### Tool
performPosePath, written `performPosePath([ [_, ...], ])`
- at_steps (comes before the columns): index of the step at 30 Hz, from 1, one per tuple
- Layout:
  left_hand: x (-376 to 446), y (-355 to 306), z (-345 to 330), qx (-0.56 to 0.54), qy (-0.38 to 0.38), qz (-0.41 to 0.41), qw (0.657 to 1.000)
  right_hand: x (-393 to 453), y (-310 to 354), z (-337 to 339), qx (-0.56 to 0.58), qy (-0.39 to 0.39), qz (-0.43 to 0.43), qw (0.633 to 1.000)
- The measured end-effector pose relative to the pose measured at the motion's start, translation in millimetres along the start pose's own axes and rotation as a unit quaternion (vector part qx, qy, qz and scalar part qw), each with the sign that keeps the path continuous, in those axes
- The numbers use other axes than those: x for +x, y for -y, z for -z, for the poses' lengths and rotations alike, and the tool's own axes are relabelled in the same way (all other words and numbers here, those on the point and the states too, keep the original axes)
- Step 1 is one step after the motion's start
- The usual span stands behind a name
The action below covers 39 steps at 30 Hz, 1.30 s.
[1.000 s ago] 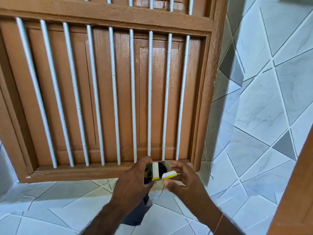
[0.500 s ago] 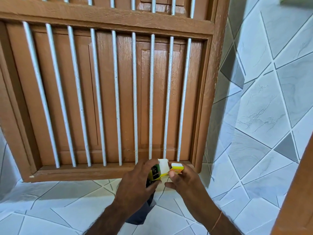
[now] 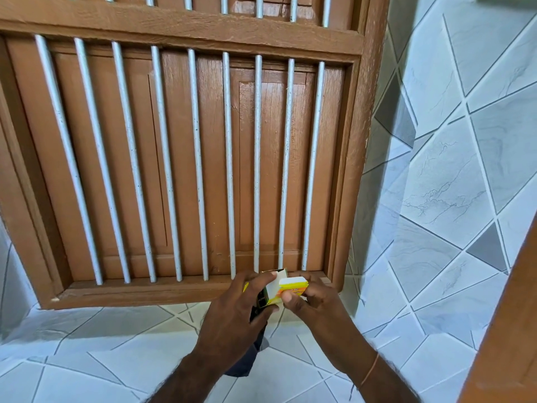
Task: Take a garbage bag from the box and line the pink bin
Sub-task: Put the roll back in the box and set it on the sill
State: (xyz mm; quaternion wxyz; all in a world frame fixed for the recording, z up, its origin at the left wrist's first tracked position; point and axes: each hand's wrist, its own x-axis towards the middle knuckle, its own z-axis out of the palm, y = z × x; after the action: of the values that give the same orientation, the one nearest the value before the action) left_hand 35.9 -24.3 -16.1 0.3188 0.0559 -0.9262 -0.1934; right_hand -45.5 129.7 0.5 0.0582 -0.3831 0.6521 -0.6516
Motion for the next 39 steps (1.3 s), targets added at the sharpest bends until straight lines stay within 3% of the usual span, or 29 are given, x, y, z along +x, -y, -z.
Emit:
performPosePath([
  [3, -0.8, -1.5, -0.4, 0.011, 0.001, 0.002, 1.000, 0.9, 0.9, 1.8, 0.001, 0.007, -0.019, 1.000],
  [10, 0.8, -7.9, 1.1, 0.071, 0.022, 0.006, 0.997, 0.2, -0.7, -2.3, 0.034, -0.062, -0.026, 0.997],
  [14, 0.5, -10.1, 1.8, 0.029, 0.031, 0.030, 0.999, -1.0, -5.0, -3.8, -0.037, -0.067, 0.008, 0.997],
  [27, -0.6, -20.8, 11.4, 0.011, 0.033, 0.065, 0.997, 3.7, -5.7, 1.0, -0.056, -0.065, -0.008, 0.996],
  [34, -1.5, -18.0, 10.8, 0.024, 0.026, 0.036, 0.999, 8.6, -2.8, 5.9, -0.062, -0.034, -0.031, 0.997],
  [39, -1.0, -15.0, 10.2, 0.033, 0.024, 0.013, 0.999, 13.4, -3.6, 13.4, -0.123, 0.023, 0.019, 0.992],
])
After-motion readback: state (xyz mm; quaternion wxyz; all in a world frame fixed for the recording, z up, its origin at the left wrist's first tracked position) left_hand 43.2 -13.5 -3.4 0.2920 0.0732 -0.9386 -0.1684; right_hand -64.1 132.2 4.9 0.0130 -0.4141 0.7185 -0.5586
